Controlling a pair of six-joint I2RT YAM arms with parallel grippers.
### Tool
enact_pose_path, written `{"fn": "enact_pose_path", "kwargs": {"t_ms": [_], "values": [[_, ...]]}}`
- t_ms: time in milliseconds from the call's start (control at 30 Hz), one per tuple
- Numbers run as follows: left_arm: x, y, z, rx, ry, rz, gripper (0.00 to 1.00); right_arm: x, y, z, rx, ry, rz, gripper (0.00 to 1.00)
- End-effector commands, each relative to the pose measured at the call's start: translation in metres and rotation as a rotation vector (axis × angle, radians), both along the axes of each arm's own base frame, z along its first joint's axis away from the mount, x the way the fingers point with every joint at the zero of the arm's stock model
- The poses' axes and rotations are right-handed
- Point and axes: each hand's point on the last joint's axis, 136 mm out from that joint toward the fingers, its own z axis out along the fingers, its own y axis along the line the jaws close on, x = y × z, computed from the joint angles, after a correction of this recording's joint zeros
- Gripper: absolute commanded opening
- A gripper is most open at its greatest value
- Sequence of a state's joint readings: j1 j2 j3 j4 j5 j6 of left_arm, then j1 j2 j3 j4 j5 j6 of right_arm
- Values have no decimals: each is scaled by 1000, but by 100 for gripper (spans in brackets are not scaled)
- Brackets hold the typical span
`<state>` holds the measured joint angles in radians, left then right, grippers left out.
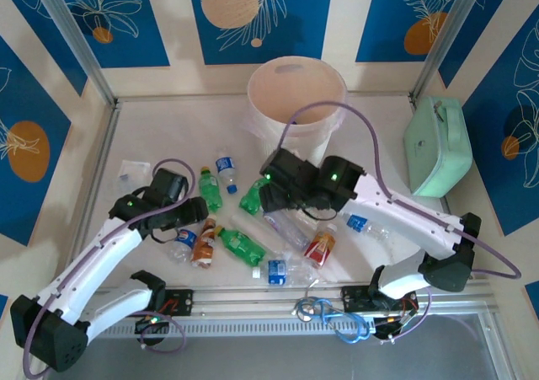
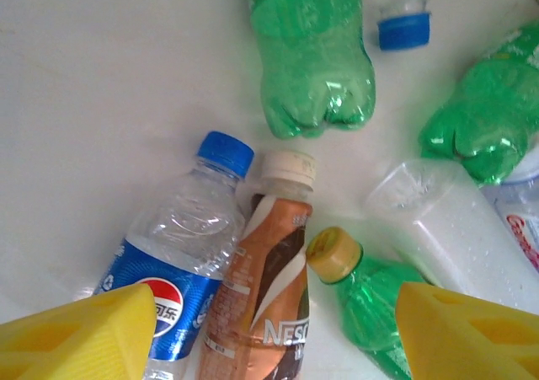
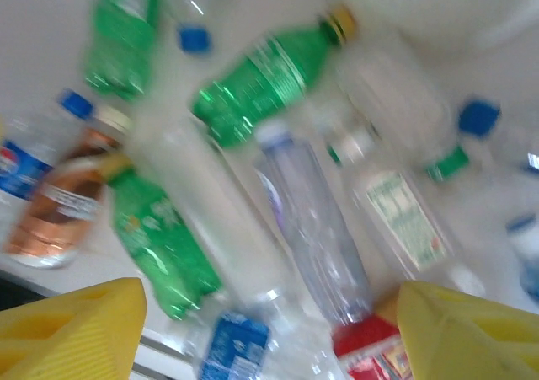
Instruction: Put the plastic bottles in the bin
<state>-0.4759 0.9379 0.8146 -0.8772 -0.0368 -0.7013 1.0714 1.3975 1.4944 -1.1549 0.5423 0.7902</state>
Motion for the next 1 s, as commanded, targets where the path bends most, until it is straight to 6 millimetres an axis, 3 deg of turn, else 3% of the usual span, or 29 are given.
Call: {"fn": "enact_pose_path", "kwargs": {"t_ms": [0, 167, 233, 333, 467, 567, 800, 967], "values": [[-10, -10, -6, -29, 33, -50, 76, -14, -48, -13, 21, 70, -247, 79], [4, -26, 3, -106, 1, -40, 77, -26, -149, -53, -54, 218, -665, 79], [10, -32, 7, -132, -12, -42, 77, -26, -169, -64, -5, 238, -733, 79], [15, -37, 12, -157, -27, -43, 77, -18, -181, -73, 74, 269, -742, 83], [18, -41, 14, -182, -33, -41, 77, -16, -180, -79, 92, 340, -724, 80], [19, -41, 14, -184, -42, -37, 78, -29, -176, -87, 41, 374, -729, 79], [22, -46, 11, -213, -46, -32, 78, -61, -134, -123, 28, 516, -689, 79], [24, -47, 12, -214, -57, -34, 78, -64, -117, -141, 10, 568, -689, 79]]}}
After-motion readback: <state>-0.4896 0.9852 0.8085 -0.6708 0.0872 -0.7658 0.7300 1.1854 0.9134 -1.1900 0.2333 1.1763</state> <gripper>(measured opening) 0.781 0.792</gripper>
